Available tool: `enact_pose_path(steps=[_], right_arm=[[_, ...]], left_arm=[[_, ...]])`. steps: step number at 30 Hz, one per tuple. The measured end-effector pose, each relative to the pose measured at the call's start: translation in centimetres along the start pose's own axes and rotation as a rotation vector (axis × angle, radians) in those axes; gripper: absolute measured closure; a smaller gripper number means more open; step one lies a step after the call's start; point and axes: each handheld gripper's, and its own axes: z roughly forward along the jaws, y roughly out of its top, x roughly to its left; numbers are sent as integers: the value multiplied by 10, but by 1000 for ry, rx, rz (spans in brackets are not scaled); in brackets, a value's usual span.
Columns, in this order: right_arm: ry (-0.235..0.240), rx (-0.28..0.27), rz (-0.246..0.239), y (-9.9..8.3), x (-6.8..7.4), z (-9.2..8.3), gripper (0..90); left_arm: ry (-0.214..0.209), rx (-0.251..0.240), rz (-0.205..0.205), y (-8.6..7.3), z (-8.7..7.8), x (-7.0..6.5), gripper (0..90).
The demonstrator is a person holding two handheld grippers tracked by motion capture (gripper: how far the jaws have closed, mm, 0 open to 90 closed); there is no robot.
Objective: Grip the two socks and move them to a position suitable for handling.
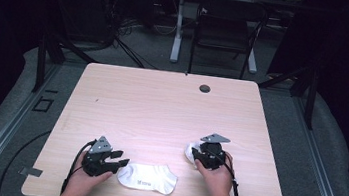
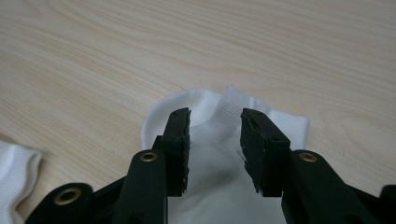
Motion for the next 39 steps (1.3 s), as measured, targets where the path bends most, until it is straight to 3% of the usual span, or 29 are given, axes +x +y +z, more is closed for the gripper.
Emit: enact_pose_path(steps=[11, 20, 25, 28, 31, 35, 39], right_arm=[[21, 51, 6, -1, 6, 19, 645], [61, 39, -3, 9, 30, 33, 645], [118, 30, 14, 15, 45, 41, 646], [127, 53, -10, 19, 53, 44, 666], [111, 64, -55, 22, 60, 46, 777], [101, 66, -94, 25, 67, 46, 811], [115, 21, -75, 30, 72, 38, 813]], left_arm=[[1, -1, -8, 0, 0, 1, 554], [-2, 8, -12, 0, 1, 2, 557], [-5, 9, -13, 0, 1, 3, 559], [3, 9, -11, 0, 1, 2, 559], [-5, 12, -6, 0, 1, 3, 560], [-3, 8, -6, 1, 1, 3, 561], [2, 5, -11, 1, 0, 3, 562]])
